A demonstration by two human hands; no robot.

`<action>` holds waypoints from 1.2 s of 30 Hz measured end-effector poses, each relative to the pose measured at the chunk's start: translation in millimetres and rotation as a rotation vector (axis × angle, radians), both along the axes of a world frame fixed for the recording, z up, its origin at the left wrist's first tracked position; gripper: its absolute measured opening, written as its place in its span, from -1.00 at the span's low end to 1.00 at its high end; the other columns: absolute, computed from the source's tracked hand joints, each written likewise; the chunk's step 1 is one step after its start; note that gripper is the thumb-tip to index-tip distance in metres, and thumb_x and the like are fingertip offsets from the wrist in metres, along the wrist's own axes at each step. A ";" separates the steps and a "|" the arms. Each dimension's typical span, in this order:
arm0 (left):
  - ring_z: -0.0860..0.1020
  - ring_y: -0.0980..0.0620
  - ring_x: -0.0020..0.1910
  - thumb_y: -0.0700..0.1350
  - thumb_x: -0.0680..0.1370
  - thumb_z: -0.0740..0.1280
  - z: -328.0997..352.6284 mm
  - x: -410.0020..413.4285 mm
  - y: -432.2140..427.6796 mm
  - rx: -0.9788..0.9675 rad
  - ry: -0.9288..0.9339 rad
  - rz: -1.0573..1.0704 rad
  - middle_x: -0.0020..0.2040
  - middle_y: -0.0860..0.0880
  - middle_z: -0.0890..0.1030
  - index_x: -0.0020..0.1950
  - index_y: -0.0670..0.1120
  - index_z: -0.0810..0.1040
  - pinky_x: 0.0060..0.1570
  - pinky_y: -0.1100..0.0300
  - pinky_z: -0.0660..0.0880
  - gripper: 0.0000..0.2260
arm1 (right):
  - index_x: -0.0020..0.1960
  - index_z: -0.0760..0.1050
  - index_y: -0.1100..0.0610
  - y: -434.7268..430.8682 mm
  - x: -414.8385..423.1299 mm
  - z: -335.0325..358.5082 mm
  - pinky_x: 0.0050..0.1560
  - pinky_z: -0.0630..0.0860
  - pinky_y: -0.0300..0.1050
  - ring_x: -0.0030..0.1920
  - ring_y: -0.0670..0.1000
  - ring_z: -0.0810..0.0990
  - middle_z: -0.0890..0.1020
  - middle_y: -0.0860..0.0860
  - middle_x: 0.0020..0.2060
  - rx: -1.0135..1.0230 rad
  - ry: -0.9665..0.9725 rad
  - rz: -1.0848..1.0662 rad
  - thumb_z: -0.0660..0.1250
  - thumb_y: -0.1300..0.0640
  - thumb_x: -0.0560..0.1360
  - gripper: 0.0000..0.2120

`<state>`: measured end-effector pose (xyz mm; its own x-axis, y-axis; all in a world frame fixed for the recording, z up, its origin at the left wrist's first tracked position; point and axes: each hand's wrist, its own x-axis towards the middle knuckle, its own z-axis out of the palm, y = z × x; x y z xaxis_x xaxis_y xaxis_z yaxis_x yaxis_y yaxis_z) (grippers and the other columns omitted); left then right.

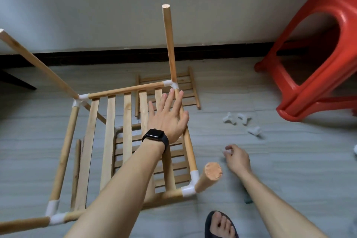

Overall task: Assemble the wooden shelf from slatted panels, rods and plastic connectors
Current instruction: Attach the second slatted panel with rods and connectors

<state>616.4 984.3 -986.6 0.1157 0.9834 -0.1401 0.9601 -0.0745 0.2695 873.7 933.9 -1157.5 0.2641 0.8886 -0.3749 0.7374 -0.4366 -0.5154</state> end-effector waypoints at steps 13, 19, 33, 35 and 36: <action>0.61 0.09 0.15 0.06 0.65 0.24 198.4 -0.9 -68.8 -0.076 -0.792 -0.017 0.18 0.02 0.65 0.35 0.14 0.46 0.26 0.05 0.50 -0.73 | 0.02 0.56 0.17 -49.5 -29.7 334.2 -0.24 0.35 -0.14 -0.38 -0.05 0.39 0.49 0.04 -0.32 0.208 1.240 0.008 0.23 0.08 0.64 -0.80; 0.67 0.06 0.07 0.04 0.57 0.33 238.0 -2.7 -130.2 -0.079 -1.174 -0.112 0.09 0.05 0.70 0.33 0.17 0.52 0.11 0.10 0.57 -0.68 | -0.05 0.58 0.23 -63.5 -67.1 419.4 -0.30 0.36 -0.16 -0.39 -0.05 0.37 0.44 0.00 -0.41 0.289 0.843 0.266 0.34 -0.15 0.57 -0.59; 0.59 0.19 -0.08 0.07 0.58 0.36 216.0 -3.3 -174.2 0.265 -0.804 -0.207 -0.01 0.08 0.63 0.18 -0.04 0.63 -0.14 0.39 0.49 -0.74 | -0.05 0.59 0.20 -94.6 -99.0 421.4 -0.20 0.51 0.00 -0.33 0.04 0.54 0.61 0.11 -0.28 0.354 0.930 0.184 0.30 -0.14 0.59 -0.61; 0.58 0.21 -0.12 0.20 0.50 0.36 214.2 -1.7 -177.0 0.306 -0.784 -0.164 -0.03 0.09 0.62 0.11 -0.03 0.65 -0.18 0.38 0.51 -0.64 | 0.01 0.61 0.19 -97.2 -95.6 416.5 -0.14 0.52 0.02 -0.34 0.02 0.54 0.63 0.10 -0.25 0.369 0.957 0.121 0.28 -0.15 0.60 -0.61; 0.59 0.20 -0.13 0.23 0.47 0.37 211.0 -1.3 -177.7 0.326 -0.773 -0.155 -0.04 0.09 0.62 0.08 -0.03 0.65 -0.18 0.36 0.53 -0.62 | 0.04 0.62 0.18 -99.2 -93.4 414.0 -0.14 0.55 -0.02 -0.34 0.01 0.56 0.64 0.07 -0.23 0.367 0.976 0.113 0.30 -0.11 0.59 -0.64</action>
